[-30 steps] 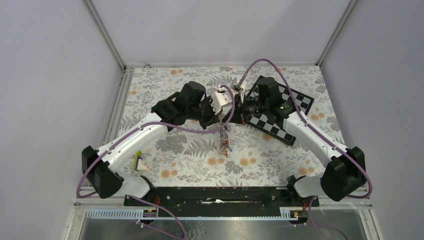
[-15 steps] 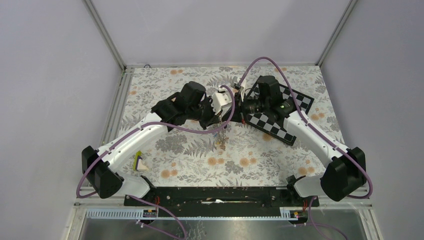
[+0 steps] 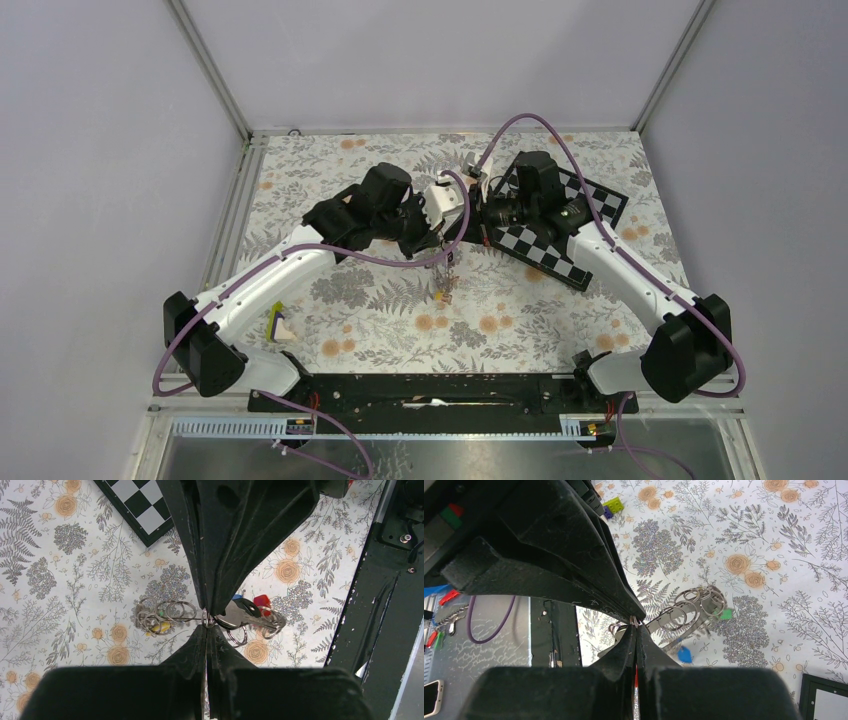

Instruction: Put the keys on the keyring

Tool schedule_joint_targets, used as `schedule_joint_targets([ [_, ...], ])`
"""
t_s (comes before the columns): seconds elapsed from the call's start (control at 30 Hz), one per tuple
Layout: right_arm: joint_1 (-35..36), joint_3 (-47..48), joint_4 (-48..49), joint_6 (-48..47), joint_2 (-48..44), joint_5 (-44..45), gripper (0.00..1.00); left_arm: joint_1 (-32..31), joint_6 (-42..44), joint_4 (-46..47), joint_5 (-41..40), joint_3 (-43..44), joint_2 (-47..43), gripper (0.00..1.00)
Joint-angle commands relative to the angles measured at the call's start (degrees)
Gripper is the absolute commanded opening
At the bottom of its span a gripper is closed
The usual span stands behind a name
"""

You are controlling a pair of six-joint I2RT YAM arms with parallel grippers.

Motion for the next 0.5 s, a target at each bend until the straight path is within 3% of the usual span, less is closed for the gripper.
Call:
schedule_joint_targets([
  [0.0,0.4,1.6,0.7,-1.0,-0.2,2.4,0.00,-0.5,0.1,3.8,2.3,1.4,-2.7,0.00],
  [0.47,-0.8,0.0,0.7,-1.6,-1.5,2.6,0.00,-0.5,0.1,3.8,1.6,1.8,-3.0,0.00],
])
